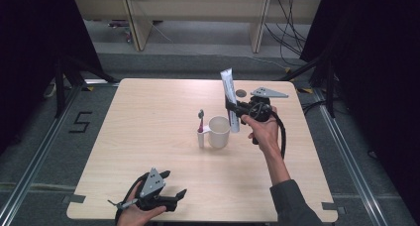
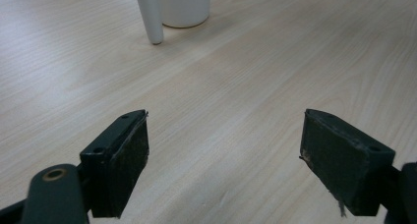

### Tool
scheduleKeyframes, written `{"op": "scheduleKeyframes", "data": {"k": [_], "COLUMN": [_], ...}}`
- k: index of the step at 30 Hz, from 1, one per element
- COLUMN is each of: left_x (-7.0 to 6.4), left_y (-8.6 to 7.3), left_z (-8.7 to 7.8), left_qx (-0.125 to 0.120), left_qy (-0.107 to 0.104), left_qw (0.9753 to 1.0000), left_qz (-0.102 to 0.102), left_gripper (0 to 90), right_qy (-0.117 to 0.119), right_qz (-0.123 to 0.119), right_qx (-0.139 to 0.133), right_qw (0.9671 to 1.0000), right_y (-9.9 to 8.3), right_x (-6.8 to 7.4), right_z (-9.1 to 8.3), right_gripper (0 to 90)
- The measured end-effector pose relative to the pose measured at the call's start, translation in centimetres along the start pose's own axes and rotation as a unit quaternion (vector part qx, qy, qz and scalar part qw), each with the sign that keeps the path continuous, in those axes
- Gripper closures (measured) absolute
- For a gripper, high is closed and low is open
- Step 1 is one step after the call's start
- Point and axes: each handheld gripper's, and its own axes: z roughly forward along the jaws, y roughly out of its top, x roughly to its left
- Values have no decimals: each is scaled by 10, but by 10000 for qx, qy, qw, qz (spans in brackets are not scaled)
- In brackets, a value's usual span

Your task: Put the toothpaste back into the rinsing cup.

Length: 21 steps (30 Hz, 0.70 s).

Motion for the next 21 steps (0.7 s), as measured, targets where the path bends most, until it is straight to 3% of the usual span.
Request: {"op": "scheduleKeyframes", "data": {"k": [1, 7, 10, 14, 19, 21], "left_x": [0, -1, -1, -1, -1, -1], "left_y": [0, 0, 0, 1, 1, 1], "left_z": [0, 0, 0, 1, -1, 0], "left_qx": [10, 25, 14, -7, 26, 10], "left_qy": [-2, -26, -50, -60, -25, -47], "left_qw": [10000, 10000, 10000, 10000, 10000, 10000], "left_qz": [2, 28, 29, 22, 50, 50], "left_gripper": [179, 179, 179, 179, 179, 179], "right_qy": [-5, -82, -82, -75, -124, -130], "right_qz": [-114, 49, -58, 121, -9, 155], "right_qx": [-50, -67, -149, -194, -198, -160], "right_qw": [9999, 9999, 9998, 9997, 9997, 9997], "right_y": [1, 3, 5, 2, -6, -11], "right_x": [-3, -3, -5, -4, -5, -5], "right_z": [3, 16, 22, 28, 35, 37], "right_gripper": [775, 775, 775, 775, 774, 773]}}
